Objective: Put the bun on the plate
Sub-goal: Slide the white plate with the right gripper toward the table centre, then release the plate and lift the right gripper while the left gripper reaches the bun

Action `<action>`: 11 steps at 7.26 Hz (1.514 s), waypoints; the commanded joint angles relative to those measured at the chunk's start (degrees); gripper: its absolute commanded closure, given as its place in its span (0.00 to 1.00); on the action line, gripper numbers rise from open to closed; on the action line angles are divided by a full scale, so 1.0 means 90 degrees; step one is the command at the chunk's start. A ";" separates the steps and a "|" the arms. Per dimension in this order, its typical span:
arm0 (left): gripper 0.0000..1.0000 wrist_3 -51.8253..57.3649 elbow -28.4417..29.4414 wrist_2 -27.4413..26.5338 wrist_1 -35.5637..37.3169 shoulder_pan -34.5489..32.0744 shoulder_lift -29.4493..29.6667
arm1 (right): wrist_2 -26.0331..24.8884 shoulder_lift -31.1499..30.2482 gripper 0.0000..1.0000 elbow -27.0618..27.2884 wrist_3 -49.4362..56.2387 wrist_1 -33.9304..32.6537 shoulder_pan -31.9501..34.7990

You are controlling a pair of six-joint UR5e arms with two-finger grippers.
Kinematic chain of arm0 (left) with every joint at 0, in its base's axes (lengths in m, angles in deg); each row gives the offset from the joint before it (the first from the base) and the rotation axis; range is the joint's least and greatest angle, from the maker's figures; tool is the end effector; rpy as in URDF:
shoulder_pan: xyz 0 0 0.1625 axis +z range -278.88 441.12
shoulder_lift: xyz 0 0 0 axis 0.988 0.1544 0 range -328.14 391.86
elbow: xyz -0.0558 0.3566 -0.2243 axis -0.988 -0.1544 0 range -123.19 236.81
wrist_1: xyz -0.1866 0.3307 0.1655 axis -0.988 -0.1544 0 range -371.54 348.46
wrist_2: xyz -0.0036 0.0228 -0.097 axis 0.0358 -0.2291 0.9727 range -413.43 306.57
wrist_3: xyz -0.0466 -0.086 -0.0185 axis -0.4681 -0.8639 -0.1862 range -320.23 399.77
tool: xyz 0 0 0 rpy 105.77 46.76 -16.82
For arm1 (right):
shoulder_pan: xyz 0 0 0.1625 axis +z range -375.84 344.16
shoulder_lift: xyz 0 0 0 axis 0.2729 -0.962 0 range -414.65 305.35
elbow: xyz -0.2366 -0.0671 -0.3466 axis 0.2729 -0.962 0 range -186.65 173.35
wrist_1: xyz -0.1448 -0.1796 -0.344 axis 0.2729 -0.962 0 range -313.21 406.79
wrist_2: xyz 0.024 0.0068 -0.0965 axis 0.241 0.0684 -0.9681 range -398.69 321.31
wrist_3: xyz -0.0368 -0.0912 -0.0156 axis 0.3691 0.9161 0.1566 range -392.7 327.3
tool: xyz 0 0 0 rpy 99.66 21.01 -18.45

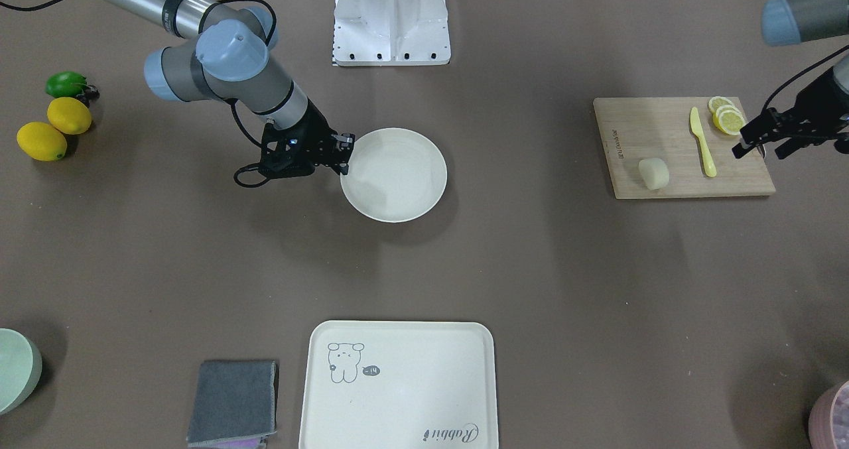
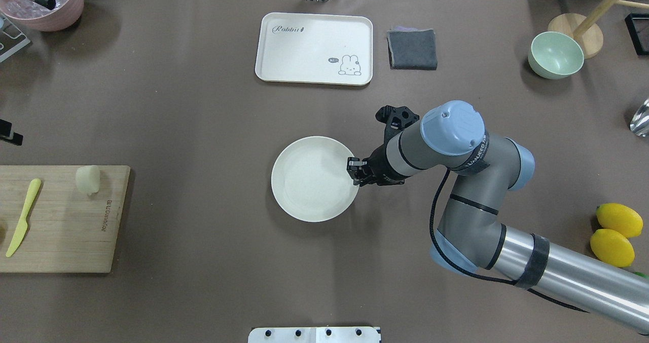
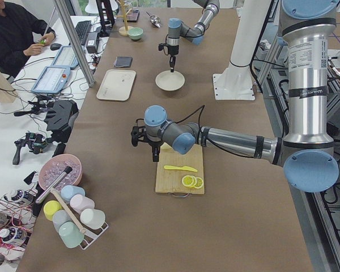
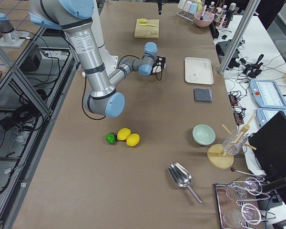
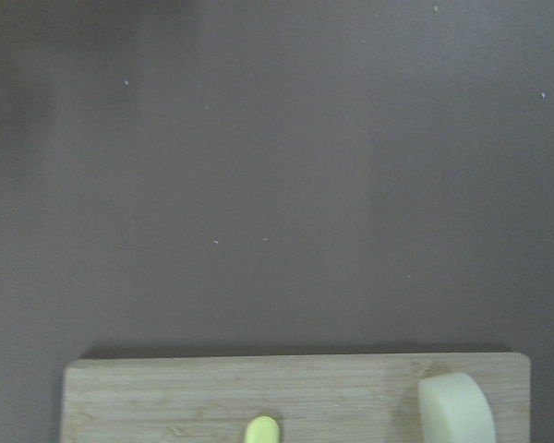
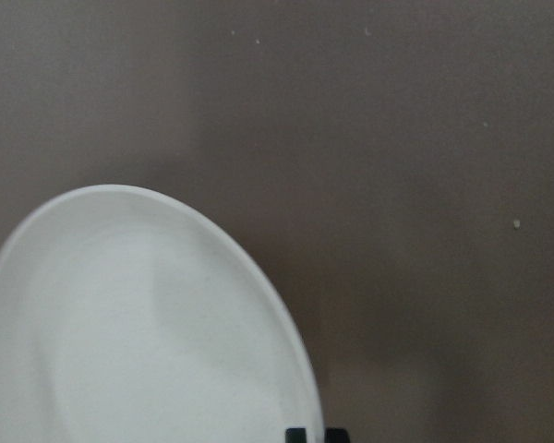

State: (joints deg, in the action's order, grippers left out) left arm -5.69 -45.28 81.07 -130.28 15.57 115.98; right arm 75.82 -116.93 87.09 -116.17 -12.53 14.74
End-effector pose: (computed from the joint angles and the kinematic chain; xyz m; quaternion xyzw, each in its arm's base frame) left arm 0.1361 -0.4530 0.5439 0.0208 0.4552 -0.0491 0.8888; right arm -0.5205 -0.4143 0.2883 -0.0118 -0.5359 0.0672 0.8415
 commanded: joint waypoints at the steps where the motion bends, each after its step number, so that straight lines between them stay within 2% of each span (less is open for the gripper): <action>1: 0.02 -0.1303 -0.0004 -0.0663 -0.0634 0.1078 -0.0002 | -0.0076 0.0016 0.00 0.0024 0.0026 0.0010 0.0019; 2: 0.02 -0.1722 0.0015 -0.0995 -0.0635 0.1459 0.0124 | 0.0021 0.0006 0.00 0.0091 0.0026 -0.0010 0.0242; 4: 0.04 -0.1931 0.0083 -0.1437 -0.0645 0.1959 0.0222 | 0.0838 -0.0062 0.00 0.0121 0.0239 -0.0068 0.0886; 5: 0.11 -0.1931 0.0239 -0.1438 -0.0645 0.1990 0.0359 | 0.1006 -0.0188 0.00 0.0131 0.0396 -0.0049 0.1024; 7: 0.39 -0.1873 0.0337 -0.1448 -0.0645 0.2000 0.0331 | 0.0979 -0.0219 0.00 0.0122 0.0436 -0.0049 0.1016; 10: 0.69 -0.1873 0.0270 -0.1419 -0.0645 0.2000 0.0350 | 0.1095 -0.0238 0.00 0.0121 0.0533 -0.0078 0.1181; 11: 0.69 -0.1873 0.0057 -0.1351 -0.0616 0.1990 0.0379 | 0.1396 -0.0248 0.00 0.0131 0.0544 -0.0088 0.1404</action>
State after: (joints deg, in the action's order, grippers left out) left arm -22.56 -43.22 68.39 -136.02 33.55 119.14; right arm 86.08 -119.10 88.18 -111.56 -13.19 25.51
